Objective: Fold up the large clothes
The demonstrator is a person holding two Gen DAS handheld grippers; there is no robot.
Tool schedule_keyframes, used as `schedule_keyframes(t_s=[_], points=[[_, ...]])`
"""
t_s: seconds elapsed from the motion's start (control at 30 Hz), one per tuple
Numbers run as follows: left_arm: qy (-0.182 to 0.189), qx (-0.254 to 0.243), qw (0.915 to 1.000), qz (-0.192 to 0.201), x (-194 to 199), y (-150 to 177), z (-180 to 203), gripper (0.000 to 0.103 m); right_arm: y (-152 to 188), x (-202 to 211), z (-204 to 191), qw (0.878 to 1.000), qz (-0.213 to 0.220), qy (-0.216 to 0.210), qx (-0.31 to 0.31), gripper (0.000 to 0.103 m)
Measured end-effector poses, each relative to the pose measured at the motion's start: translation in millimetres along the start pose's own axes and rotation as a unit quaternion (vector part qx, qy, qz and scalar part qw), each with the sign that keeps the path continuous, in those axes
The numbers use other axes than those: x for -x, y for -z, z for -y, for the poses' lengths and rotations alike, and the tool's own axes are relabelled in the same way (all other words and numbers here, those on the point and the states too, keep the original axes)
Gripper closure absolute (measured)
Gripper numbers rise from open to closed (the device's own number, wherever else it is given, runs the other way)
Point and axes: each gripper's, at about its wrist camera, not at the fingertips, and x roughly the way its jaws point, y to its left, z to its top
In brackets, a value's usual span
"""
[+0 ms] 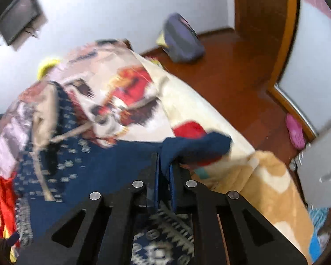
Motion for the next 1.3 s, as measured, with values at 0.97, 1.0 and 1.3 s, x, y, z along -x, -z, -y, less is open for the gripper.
schedule_keyframes(t_s=[0.97,1.0,1.3], points=[[-0.038,0.028,0.9973,0.056,91,29,-65,0.017,152,0,-243,0.935,-0.185,-0.183,0.242,0.094],[-0.038,0.031,0.9974,0.052,89,31,-68,0.017,159,-6,-243,0.928,-0.213,-0.191,0.239,0.094],[-0.04,0.047,0.9977,0.028,76,39,-72,0.017,170,27,-218,0.905,-0.237,-0.21,0.285,0.073]])
